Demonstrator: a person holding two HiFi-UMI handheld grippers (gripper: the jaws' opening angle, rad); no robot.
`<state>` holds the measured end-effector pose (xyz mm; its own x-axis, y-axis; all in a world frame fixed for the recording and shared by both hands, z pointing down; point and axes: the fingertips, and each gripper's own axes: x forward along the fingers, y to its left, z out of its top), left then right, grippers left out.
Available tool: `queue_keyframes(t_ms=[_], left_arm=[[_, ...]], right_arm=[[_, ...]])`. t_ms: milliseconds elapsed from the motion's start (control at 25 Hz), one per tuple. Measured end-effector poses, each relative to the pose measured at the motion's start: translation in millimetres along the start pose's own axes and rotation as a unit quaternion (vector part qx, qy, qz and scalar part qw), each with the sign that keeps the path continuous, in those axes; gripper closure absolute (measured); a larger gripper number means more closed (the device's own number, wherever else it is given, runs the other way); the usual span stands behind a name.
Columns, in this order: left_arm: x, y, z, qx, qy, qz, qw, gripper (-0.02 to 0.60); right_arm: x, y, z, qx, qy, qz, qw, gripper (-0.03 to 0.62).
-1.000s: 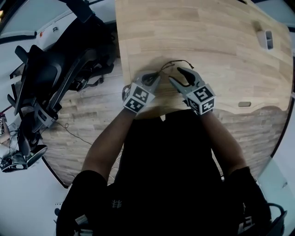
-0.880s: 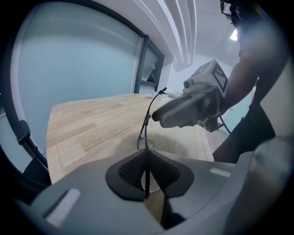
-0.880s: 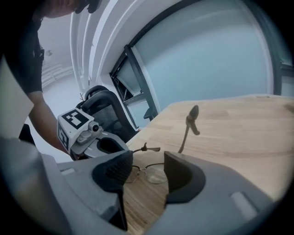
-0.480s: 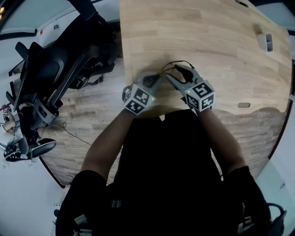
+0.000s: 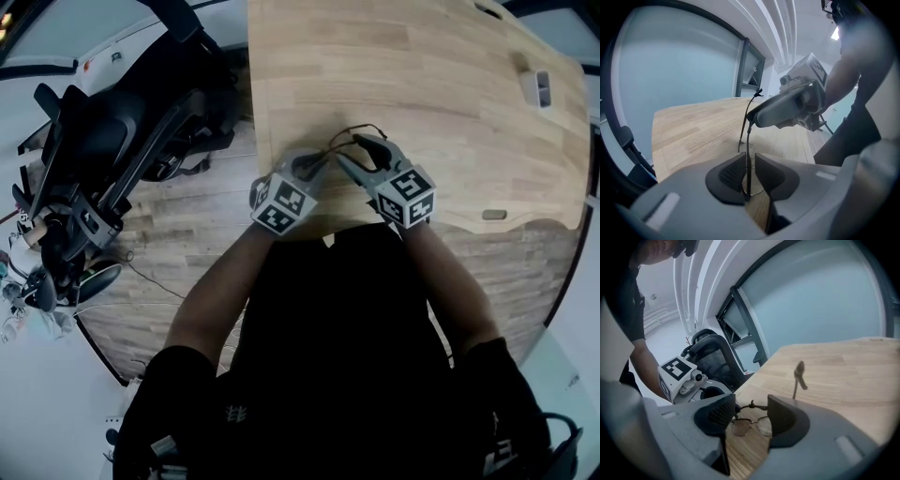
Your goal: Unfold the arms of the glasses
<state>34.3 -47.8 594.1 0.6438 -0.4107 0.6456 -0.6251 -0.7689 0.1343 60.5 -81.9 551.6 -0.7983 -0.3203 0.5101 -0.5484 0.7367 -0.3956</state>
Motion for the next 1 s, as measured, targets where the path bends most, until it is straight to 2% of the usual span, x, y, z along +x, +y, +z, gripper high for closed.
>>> queue_keyframes(t_ms=[1000], left_arm=[[-75,-3,-13,-0.017,-0.033,0.057,0.9977,0.512]], right_arm=[[-12,50,13,-0.042,-0.009,-0.005,0.999,0.388]])
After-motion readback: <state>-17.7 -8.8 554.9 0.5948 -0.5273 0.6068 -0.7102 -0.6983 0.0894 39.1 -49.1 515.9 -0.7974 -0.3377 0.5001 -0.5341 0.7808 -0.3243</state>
